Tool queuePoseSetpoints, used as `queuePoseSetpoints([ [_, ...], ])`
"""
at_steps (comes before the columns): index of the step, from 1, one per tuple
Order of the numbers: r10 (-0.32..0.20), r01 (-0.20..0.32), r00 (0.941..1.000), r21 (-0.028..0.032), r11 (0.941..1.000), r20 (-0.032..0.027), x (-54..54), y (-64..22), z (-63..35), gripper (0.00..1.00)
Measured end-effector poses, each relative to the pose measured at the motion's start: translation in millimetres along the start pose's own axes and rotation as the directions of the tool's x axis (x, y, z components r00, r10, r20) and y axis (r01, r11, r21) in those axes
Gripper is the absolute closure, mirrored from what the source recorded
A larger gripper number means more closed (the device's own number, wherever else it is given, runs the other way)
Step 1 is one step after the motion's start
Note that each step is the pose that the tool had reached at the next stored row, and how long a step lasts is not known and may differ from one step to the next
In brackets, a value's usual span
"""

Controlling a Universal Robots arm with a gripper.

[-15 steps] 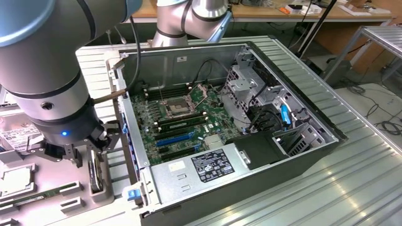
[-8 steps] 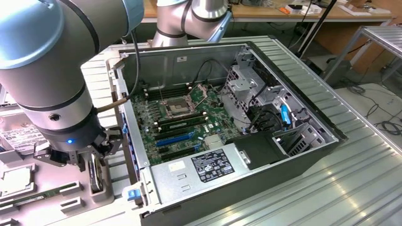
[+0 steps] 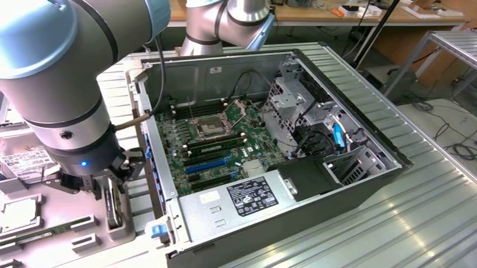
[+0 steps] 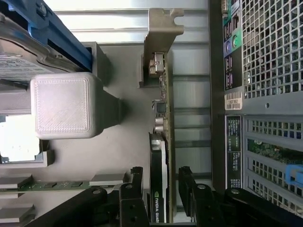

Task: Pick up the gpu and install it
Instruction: 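Pick up the gpu and move the gpu toward the slot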

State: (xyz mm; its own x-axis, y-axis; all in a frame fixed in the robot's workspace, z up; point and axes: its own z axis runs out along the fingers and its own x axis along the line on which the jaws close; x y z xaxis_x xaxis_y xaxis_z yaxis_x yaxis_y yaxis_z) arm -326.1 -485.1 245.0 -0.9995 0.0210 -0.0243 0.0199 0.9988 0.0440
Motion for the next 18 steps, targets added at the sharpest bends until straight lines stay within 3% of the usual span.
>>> queuePoseSetpoints([
  [6,-0.001,0.001,1.0,0.0001,1.0,0.0003,3.9,5.0,2.4,0.56],
  [18,-0.001,0.001,1.0,0.0002,1.0,0.0001,3.9,5.1,2.4,0.56],
])
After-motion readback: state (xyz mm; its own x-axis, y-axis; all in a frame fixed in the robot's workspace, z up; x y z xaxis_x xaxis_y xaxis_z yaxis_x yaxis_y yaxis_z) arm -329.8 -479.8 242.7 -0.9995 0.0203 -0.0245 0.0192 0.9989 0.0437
